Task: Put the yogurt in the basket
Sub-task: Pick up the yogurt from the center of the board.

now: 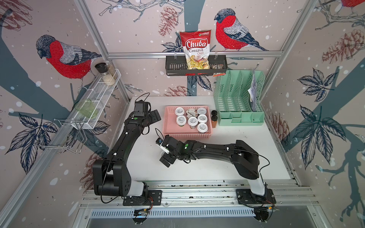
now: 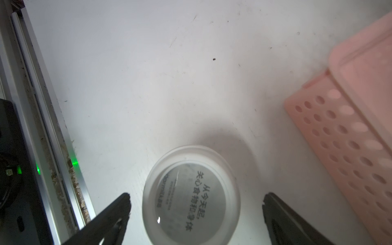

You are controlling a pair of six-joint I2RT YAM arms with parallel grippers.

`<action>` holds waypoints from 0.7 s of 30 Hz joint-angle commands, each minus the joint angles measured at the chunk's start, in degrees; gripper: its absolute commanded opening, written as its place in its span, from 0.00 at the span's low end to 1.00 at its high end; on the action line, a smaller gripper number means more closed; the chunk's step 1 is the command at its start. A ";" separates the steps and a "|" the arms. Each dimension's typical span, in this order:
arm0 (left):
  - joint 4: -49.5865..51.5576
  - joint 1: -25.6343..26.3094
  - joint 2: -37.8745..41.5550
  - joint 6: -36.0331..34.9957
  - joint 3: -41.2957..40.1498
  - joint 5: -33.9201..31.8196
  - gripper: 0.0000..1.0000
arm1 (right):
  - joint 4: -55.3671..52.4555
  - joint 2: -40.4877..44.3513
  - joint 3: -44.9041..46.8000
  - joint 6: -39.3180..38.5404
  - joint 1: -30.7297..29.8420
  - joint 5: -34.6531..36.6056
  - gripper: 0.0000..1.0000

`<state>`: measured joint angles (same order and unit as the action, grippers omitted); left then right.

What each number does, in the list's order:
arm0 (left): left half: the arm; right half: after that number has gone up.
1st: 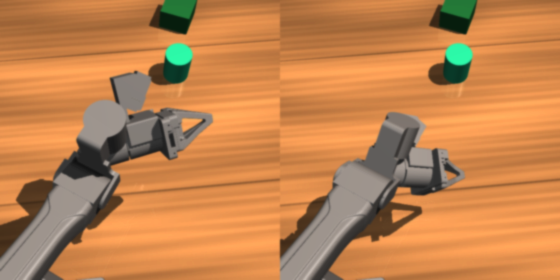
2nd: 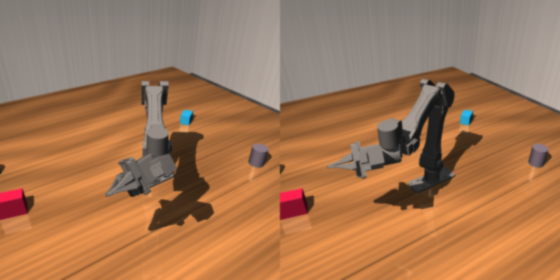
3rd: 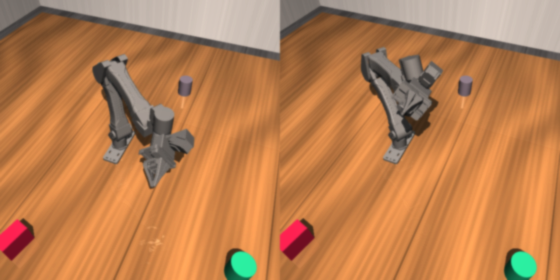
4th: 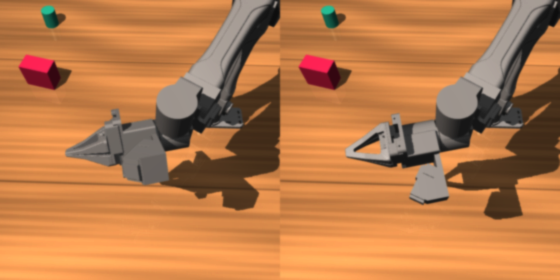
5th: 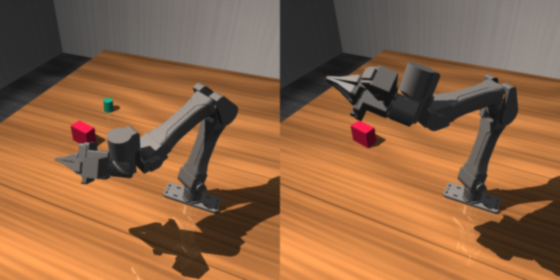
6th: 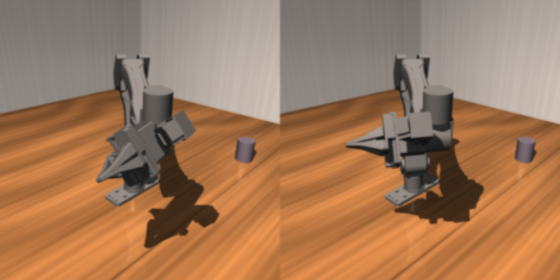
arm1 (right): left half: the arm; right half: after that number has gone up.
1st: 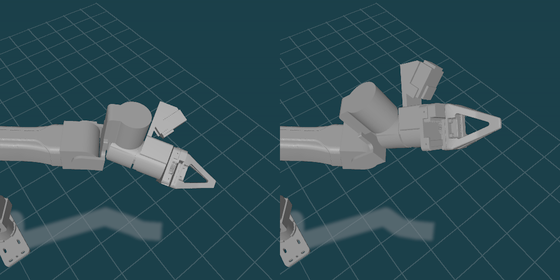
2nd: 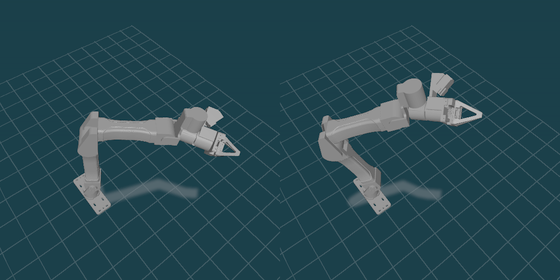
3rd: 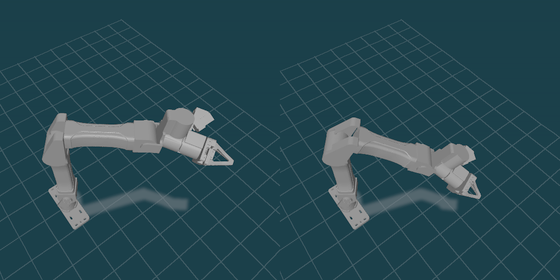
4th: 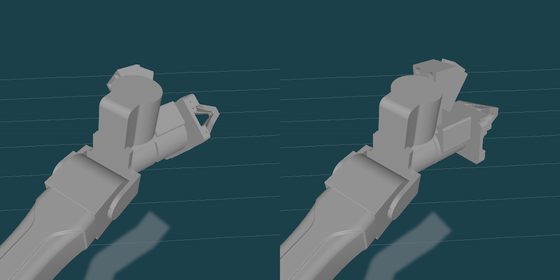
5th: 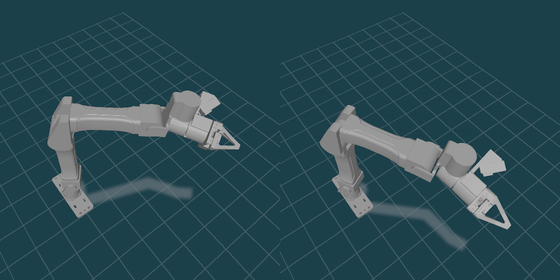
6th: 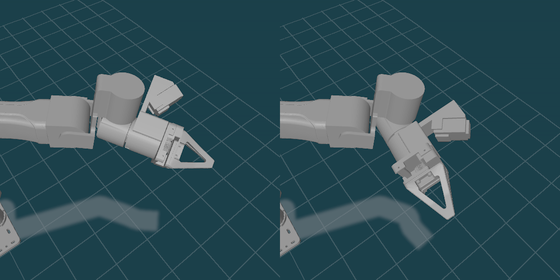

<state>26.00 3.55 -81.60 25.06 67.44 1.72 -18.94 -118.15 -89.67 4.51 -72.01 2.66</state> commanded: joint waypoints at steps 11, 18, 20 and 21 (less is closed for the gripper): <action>-1.48 -0.17 0.22 -0.29 -0.03 0.95 0.90 | 1.63 -2.88 -1.36 1.18 -0.18 -2.26 0.94; -1.47 -0.16 0.13 -0.41 0.06 1.01 0.90 | 1.71 -3.35 -1.46 1.02 0.02 -1.97 0.90; -1.48 -0.16 0.15 -0.36 0.06 0.85 0.90 | 1.73 -3.40 -1.47 1.01 0.09 -1.98 0.88; -1.48 -0.15 0.13 -0.40 0.06 0.92 0.90 | 1.71 -3.40 -1.55 1.02 0.09 -2.02 0.88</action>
<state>26.00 3.55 -81.60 25.04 67.44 2.81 -18.50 -121.36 -90.78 4.73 -71.94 0.86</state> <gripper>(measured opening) 0.898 0.879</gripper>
